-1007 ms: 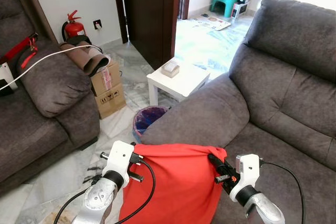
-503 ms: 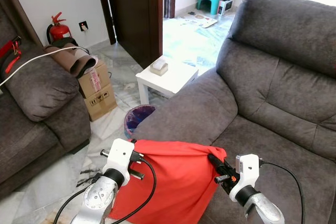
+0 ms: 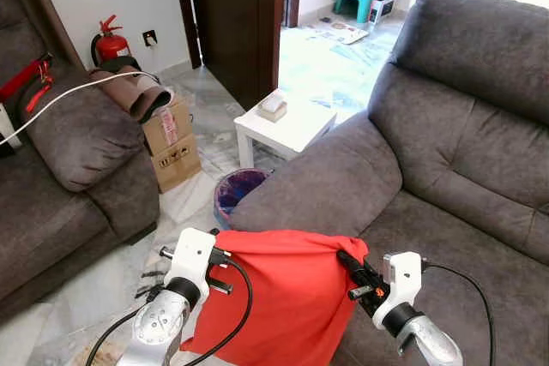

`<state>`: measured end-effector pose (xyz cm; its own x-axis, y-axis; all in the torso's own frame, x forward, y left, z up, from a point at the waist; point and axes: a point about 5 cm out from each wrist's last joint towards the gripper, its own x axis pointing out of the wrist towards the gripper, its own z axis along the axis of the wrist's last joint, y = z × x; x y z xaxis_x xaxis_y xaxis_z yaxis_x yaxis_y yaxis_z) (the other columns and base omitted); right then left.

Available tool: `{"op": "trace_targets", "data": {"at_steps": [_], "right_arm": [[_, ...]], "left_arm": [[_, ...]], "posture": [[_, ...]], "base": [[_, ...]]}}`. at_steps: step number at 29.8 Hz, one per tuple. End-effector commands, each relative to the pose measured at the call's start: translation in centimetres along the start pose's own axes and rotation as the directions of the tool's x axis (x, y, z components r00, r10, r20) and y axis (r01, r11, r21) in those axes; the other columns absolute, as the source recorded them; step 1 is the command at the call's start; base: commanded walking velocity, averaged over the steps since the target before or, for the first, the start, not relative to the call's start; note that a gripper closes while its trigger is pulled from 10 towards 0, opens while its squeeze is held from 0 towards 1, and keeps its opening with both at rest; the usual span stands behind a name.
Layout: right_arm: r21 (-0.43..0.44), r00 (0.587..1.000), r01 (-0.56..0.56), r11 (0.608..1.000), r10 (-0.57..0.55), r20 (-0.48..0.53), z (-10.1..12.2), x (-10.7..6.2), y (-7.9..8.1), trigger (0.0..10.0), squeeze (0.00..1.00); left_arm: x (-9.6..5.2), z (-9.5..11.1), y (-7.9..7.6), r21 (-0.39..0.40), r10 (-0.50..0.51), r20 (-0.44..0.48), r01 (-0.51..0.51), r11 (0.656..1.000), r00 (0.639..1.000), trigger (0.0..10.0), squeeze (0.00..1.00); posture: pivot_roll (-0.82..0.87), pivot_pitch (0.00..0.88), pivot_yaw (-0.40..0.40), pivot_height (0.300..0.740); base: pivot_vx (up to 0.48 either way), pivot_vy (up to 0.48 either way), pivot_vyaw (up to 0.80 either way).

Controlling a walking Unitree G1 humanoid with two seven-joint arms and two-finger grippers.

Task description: Move the pillow to the sofa from floor

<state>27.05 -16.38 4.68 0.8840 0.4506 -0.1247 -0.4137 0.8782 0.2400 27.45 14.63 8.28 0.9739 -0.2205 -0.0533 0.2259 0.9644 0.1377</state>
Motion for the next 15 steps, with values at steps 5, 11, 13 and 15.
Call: {"op": "trace_targets", "data": {"at_steps": [5,11,13,15], "right_arm": [[-0.015,0.997,-0.008,1.0,0.009,0.074,1.37,0.44,0.04,10.0,0.0],[-0.012,0.997,-0.009,1.0,0.01,0.08,1.5,0.47,0.04,10.0,0.0],[-0.011,0.997,-0.01,1.0,0.011,0.081,1.52,0.49,0.04,10.0,0.0],[-0.01,0.997,-0.012,1.0,0.013,0.081,1.54,0.51,0.06,10.0,0.0]], "left_arm": [[0.07,1.86,1.18,0.002,0.065,0.103,-0.066,0.998,0.993,10.0,0.0],[0.08,1.9,1.2,-0.002,0.067,0.105,-0.067,0.998,0.992,10.0,0.0],[0.05,1.86,1.2,0.0,0.068,0.103,-0.069,0.998,0.992,10.0,0.0],[0.02,1.83,1.19,0.0,0.07,0.102,-0.07,0.998,0.992,10.0,0.0]], "posture": [[0.02,0.084,0.015,0.74],[0.02,0.089,0.013,0.74],[0.02,0.093,0.012,0.74],[0.02,0.094,0.012,0.74]], "base": [[0.0,0.0,0.0],[0.0,0.0,0.0],[0.0,0.0,0.0],[0.0,0.0,0.0]]}}
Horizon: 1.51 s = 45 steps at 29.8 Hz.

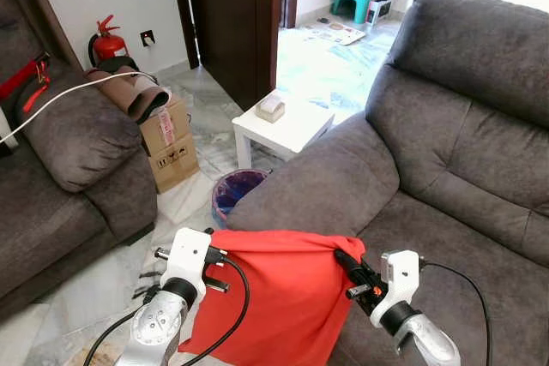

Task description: Move the pillow to the sofa from floor

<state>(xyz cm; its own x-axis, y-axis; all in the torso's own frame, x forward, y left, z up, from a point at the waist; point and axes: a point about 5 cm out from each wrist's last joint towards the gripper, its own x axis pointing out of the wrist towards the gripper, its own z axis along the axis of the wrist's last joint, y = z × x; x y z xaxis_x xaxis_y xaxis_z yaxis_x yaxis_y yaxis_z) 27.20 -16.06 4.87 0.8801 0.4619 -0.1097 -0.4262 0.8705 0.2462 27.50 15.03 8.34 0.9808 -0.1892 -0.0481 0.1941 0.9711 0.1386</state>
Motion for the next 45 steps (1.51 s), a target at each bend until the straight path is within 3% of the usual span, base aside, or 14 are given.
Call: {"op": "trace_targets", "data": {"at_steps": [1,45], "right_arm": [[-0.015,0.998,0.002,1.0,-0.001,0.069,1.37,0.27,-0.2,10.0,0.0],[0.003,0.996,-0.017,1.0,0.017,0.083,1.46,0.31,0.02,10.0,0.0]], "left_arm": [[0.08,1.81,0.78,0.001,0.038,0.1,-0.038,0.999,0.994,10.0,0.0],[0.01,1.7,0.82,0.001,0.034,0.104,-0.034,0.999,0.994,10.0,0.0]], "posture": [[0.02,0.094,0.012,0.74],[0.03,0.1,0.008,0.74]], "base": [[0.0,0.0,0.0],[0.0,0.0,0.0]]}}
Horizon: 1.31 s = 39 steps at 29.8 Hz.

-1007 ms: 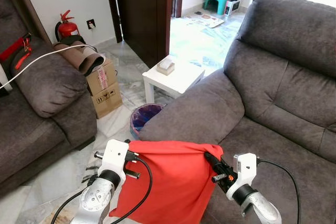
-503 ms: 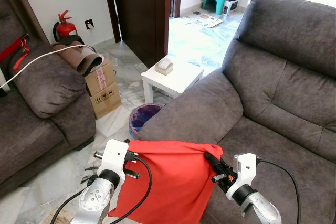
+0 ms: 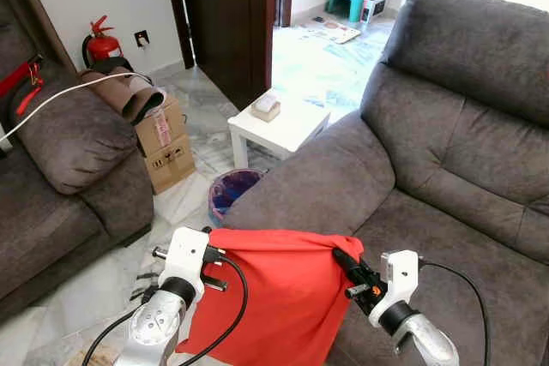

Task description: Move the pillow to the sofa from floor

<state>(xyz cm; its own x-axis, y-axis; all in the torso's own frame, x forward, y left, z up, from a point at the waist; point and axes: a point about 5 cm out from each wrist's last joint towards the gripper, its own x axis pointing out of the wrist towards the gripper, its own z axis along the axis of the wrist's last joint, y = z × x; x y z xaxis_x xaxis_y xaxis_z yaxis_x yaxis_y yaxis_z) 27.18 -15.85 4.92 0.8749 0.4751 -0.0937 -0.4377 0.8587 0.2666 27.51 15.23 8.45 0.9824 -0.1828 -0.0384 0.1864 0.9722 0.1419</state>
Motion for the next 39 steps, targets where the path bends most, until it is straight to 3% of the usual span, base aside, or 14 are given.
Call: {"op": "trace_targets", "data": {"at_steps": [1,16,39], "right_arm": [[-0.016,0.997,0.001,1.0,0.0,0.072,1.45,0.26,-0.16,10.0,0.0],[-0.013,0.998,-0.006,1.0,0.007,0.07,1.39,0.24,-0.09,10.0,0.0],[-0.013,0.997,0.003,1.0,-0.002,0.074,1.33,0.28,-0.16,10.0,0.0]], "left_arm": [[0.05,1.61,0.62,-0.001,0.026,0.095,-0.026,1.0,0.995,10.0,0.0],[0.02,1.6,0.58,-0.007,0.023,0.098,-0.022,1.0,0.995,10.0,0.0],[0.17,1.71,0.52,-0.005,0.008,0.107,-0.008,1.0,0.994,10.0,0.0]], "posture": [[0.03,0.1,0.007,0.74],[0.03,0.099,0.006,0.74],[0.02,0.091,0.011,0.74]], "base": [[0.0,0.0,0.0],[0.0,0.0,0.0],[-0.274,0.0,0.0]]}}
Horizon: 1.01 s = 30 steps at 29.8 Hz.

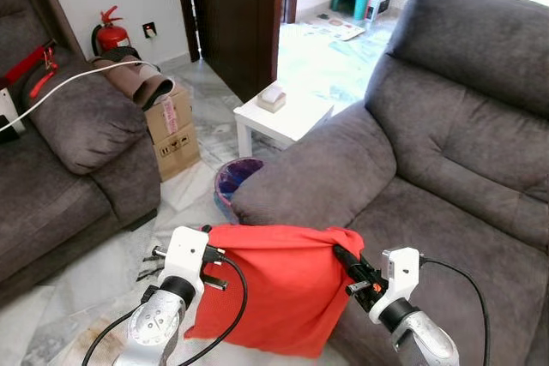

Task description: Move the pillow to the sofa from floor

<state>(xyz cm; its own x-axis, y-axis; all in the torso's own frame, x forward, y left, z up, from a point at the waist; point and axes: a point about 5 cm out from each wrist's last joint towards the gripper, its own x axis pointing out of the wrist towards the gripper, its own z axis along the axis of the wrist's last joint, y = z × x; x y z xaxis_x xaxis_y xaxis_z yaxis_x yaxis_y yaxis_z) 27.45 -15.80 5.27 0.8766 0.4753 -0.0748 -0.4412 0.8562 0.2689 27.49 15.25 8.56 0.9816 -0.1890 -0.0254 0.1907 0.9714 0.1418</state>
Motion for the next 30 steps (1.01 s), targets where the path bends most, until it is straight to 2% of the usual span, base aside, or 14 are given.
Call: {"op": "trace_targets", "data": {"at_steps": [1,11,28,30], "right_arm": [[-0.015,0.998,0.007,1.0,-0.006,0.055,0.94,0.07,-0.17,10.0,0.0],[-0.01,0.998,0.008,1.0,-0.007,0.058,0.94,0.05,-0.16,10.0,0.0],[-0.007,0.999,0.032,0.999,-0.032,0.044,0.83,-0.09,-0.55,10.0,0.0],[-0.011,0.999,0.034,0.999,-0.033,0.032,0.74,-0.08,-0.6,10.0,0.0]], "left_arm": [[0.22,1.6,0.48,-0.006,0.012,0.095,-0.012,1.0,0.995,10.0,0.0],[0.17,1.67,0.43,-0.008,0.01,0.1,-0.009,1.0,0.995,10.0,0.0],[0.08,1.63,0.3,-0.017,0.007,0.105,-0.005,1.0,0.994,10.0,0.0],[0.08,1.64,0.29,-0.015,0.007,0.105,-0.005,1.0,0.994,10.0,0.0]], "posture": [[0.02,0.091,0.011,0.74],[0.03,0.094,0.011,0.74],[0.02,0.097,0.005,0.74],[0.02,0.096,0.004,0.74]], "base": [[-0.281,0.0,0.0],[-0.281,0.0,0.0],[0.0,0.0,0.0],[0.0,0.0,-0.8]]}}
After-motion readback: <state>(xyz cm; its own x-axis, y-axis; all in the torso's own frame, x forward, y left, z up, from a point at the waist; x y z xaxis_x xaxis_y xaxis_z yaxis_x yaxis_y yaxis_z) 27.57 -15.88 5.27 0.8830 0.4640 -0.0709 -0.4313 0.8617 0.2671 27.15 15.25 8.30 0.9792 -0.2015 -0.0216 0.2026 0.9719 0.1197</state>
